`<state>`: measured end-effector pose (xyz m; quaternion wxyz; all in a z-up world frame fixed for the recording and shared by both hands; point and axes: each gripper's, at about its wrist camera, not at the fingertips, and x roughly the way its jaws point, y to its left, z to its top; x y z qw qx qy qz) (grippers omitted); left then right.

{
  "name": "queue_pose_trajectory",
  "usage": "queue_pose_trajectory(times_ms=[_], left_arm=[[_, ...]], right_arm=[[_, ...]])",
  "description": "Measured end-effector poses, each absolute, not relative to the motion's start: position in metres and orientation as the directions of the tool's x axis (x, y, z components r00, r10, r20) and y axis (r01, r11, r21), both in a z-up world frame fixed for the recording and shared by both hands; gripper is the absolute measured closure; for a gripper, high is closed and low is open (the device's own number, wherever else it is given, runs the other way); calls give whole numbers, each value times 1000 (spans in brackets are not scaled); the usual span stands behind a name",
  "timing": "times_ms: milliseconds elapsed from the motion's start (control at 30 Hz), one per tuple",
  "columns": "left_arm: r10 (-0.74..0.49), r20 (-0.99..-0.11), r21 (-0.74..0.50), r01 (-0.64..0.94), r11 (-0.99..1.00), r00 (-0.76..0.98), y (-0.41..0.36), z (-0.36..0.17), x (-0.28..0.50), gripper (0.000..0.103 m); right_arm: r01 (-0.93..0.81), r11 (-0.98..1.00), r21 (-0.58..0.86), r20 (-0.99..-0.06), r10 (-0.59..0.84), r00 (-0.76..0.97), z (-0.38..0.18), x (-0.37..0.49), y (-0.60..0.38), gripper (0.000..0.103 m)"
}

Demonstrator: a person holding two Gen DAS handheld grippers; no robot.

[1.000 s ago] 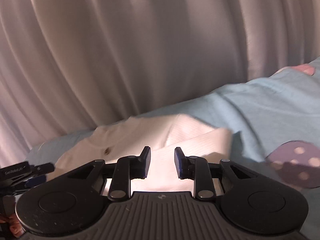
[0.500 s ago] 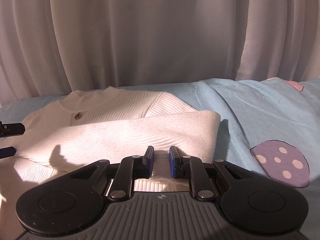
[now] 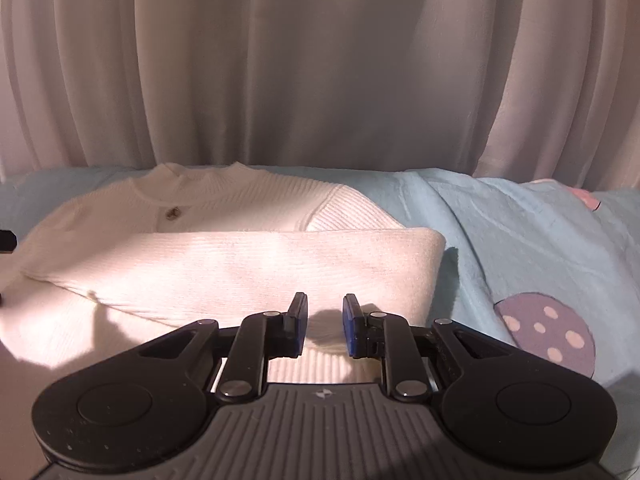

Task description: Fold small clothes

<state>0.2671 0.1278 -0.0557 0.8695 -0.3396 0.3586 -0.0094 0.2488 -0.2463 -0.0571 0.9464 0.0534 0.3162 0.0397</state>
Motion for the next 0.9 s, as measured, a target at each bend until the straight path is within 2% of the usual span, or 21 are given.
queue_pose_trajectory(times_ms=[67, 233, 300, 367, 433, 500, 667, 733, 800, 900], left_arm=[[-214, -589, -637, -285, 716, 779, 158, -52, 244, 0], [43, -600, -649, -517, 558, 799, 249, -58, 182, 2], [98, -616, -666, -583, 465, 782, 280, -65, 162, 13], [139, -612, -690, -612, 387, 778, 303, -70, 147, 16], [182, -623, -691, -644, 329, 761, 320, -73, 138, 26], [214, -620, -704, -656, 271, 755, 336, -77, 129, 44], [224, -575, -767, -614, 187, 787, 367, -88, 128, 53], [223, -565, -786, -601, 149, 794, 378, -96, 129, 65], [209, -570, -793, -599, 111, 794, 386, -104, 130, 89], [176, -542, -829, -557, 46, 821, 392, -114, 123, 92]], right_arm=[[-38, 976, 217, -579, 160, 799, -52, 228, -251, 81], [-30, 924, 381, -574, 261, 776, -57, 191, -257, 80], [-24, 906, 423, -570, 287, 770, -59, 184, -258, 80], [-27, 899, 438, -563, 298, 771, -59, 180, -256, 80], [-34, 897, 440, -561, 305, 769, -59, 182, -253, 81], [-45, 891, 452, -560, 322, 763, -57, 182, -250, 81], [-64, 888, 456, -555, 340, 759, -53, 178, -241, 81], [-67, 884, 463, -556, 348, 755, -52, 176, -239, 81], [-68, 880, 470, -553, 354, 754, -51, 174, -238, 81], [-59, 881, 469, -552, 345, 759, -49, 170, -239, 81]])
